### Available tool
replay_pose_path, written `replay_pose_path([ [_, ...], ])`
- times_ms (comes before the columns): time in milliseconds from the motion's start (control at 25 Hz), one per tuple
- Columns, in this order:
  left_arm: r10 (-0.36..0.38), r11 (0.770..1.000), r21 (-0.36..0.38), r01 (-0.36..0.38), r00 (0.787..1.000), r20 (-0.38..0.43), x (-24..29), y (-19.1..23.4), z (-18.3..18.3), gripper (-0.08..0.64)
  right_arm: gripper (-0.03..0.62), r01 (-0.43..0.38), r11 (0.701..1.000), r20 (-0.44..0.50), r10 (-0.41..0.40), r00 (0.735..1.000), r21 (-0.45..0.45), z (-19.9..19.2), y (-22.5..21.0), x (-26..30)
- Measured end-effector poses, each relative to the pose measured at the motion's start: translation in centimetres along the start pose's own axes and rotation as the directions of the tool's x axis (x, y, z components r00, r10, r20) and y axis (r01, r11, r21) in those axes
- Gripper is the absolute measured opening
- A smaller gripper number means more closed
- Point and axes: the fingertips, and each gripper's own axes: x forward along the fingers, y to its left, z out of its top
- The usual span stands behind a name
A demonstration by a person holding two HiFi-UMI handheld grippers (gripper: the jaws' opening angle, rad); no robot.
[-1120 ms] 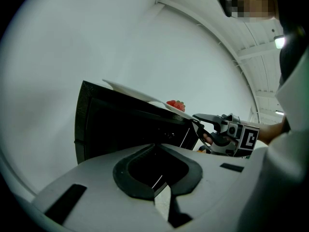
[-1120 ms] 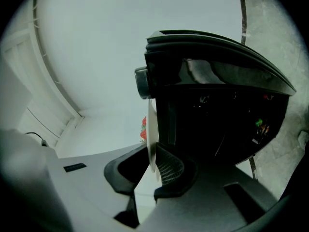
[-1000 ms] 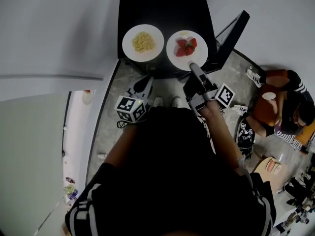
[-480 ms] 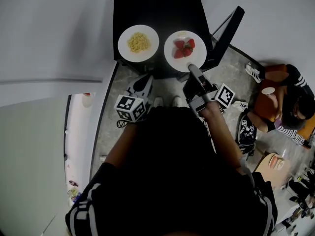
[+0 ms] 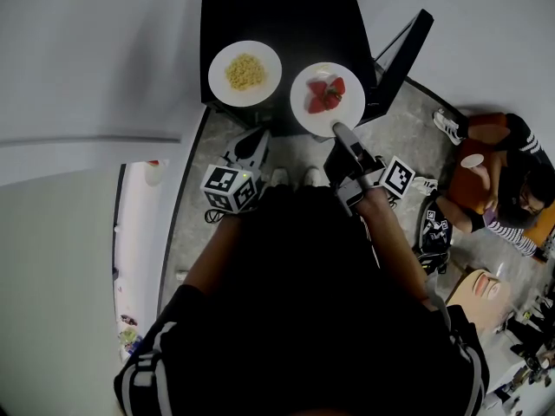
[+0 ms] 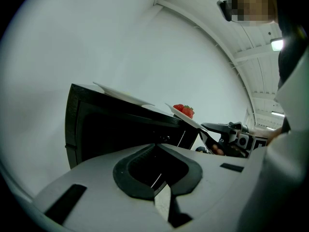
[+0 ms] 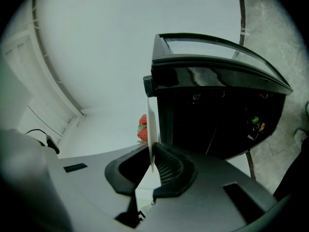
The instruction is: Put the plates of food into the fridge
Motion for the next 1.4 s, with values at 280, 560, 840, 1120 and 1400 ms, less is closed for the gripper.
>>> replay_pose_path([
  [280,-0.008,1.0,-0.004,0.008,1.0,-0.006,0.0,-0.2,-0.2,0.023,0.037,-0.015,1.0,-0.02,0.015,1.0,-0.001,-0.8,0.4,-0.9],
  [560,-0.015,1.0,-0.008,0.015,1.0,-0.009,0.5,-0.5,-0.4,0.023,0.037,0.011,0.999,-0.058,-0.013,0.998,-0.033,-1.4,0.1,-1.8],
  [840,-0.015,1.0,-0.012,0.015,1.0,-0.012,0.3,-0.6,-0.6,0.023,0.037,0.055,0.996,-0.106,-0.062,0.992,-0.068,-2.4,-0.8,-3.3],
  [1120,-0.014,1.0,-0.007,0.014,1.0,-0.016,0.2,-0.9,-0.8,0.023,0.037,0.072,0.996,-0.103,-0.077,0.992,-0.045,-2.8,-1.8,-4.4],
  [1400,-0.018,1.0,-0.007,0.018,1.0,-0.02,0.1,-1.0,-1.2,0.023,0.037,0.093,0.996,-0.079,-0.093,0.992,-0.01,-3.0,-2.8,-5.1],
])
